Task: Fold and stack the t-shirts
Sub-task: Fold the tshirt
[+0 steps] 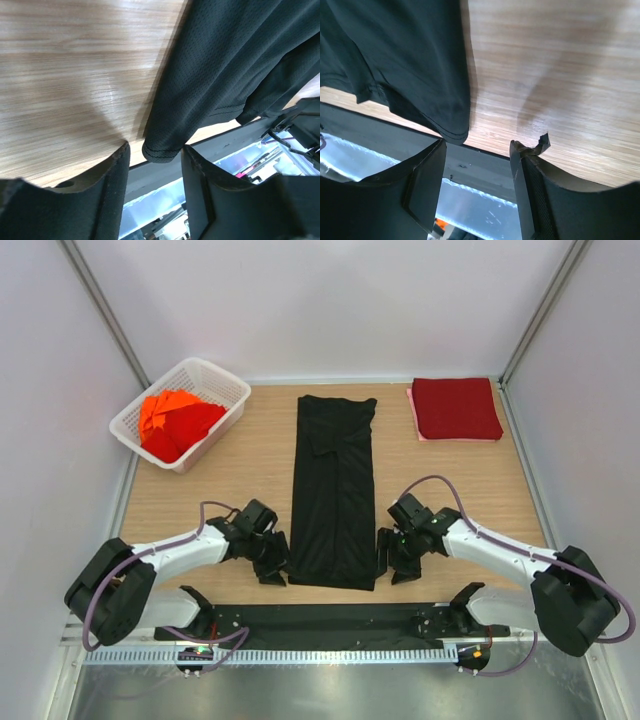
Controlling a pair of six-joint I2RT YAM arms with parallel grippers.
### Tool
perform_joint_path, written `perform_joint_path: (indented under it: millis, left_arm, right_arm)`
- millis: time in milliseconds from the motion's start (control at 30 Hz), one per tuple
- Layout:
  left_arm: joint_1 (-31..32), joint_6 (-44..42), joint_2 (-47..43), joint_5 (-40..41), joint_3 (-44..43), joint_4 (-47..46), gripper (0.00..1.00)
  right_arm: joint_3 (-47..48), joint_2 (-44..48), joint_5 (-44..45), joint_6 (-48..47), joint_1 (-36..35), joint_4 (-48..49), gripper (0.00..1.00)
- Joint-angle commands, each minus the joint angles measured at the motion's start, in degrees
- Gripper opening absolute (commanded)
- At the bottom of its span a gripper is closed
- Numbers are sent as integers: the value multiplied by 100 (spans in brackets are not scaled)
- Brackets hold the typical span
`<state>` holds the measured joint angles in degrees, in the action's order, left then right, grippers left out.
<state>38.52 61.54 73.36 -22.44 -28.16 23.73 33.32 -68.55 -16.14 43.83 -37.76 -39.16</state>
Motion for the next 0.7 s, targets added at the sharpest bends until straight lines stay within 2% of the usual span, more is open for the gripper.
perform_joint_path:
  millis: [0,200,300,467,667]
  left_arm:
    - [41,-133,126,380,258,97,46]
    - [41,-116,20,433,364,1,36]
    - [41,-247,73,451,294,-8,28]
    - [41,-274,126,416,294,-17,24]
    - [41,-274,91,415,267,-26,19]
  right_arm:
    - [-299,264,-512,432,5,601,61]
    - [-642,308,-653,740,5,1006,58]
    - [-739,290,-470,802,5,1068,57]
    - [-889,71,-592,986,5,1506,56]
    - [-889,-167,-539,855,5,1552,54]
